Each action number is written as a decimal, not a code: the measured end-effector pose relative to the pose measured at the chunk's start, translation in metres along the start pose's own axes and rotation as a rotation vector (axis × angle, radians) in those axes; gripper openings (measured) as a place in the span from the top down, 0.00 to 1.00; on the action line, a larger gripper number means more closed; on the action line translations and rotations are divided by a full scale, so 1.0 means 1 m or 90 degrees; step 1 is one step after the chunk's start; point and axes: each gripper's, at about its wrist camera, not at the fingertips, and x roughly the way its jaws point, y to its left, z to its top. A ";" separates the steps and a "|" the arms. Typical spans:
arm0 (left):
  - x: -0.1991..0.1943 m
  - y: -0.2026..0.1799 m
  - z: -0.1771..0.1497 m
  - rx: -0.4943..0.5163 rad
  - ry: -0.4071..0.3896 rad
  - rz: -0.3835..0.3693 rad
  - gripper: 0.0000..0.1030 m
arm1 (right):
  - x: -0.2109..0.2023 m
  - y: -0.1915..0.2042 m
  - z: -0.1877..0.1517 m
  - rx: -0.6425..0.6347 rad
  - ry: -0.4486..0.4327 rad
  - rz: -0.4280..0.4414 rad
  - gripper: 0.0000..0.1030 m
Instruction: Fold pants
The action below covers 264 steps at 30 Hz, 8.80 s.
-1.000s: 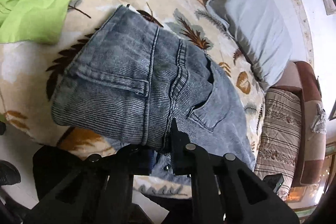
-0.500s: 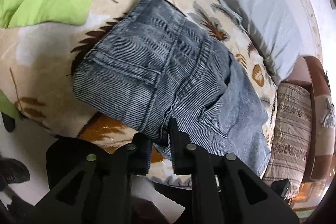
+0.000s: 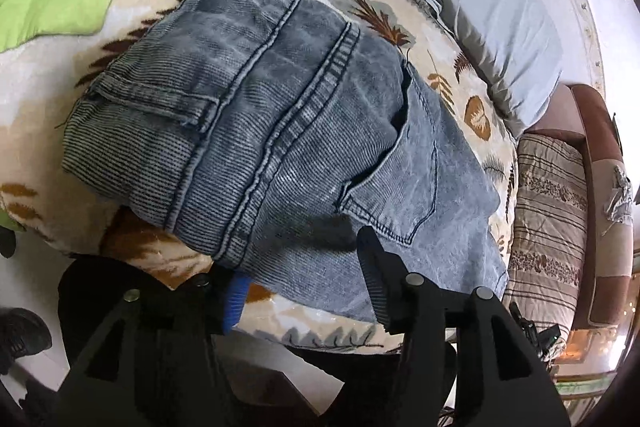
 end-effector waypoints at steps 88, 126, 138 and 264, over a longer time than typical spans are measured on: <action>-0.072 0.057 0.027 0.034 0.038 -0.163 0.36 | 0.083 0.339 -0.165 -0.540 0.218 0.176 0.49; -0.057 0.036 0.015 0.166 -0.021 0.060 0.60 | 0.073 0.345 -0.253 -0.801 0.121 0.119 0.63; -0.041 -0.111 -0.006 0.371 0.018 0.021 0.41 | -0.014 0.084 -0.065 -0.148 -0.030 0.042 0.53; 0.113 -0.398 -0.052 0.847 0.259 -0.179 0.91 | -0.003 0.106 -0.068 -0.148 -0.054 0.248 0.83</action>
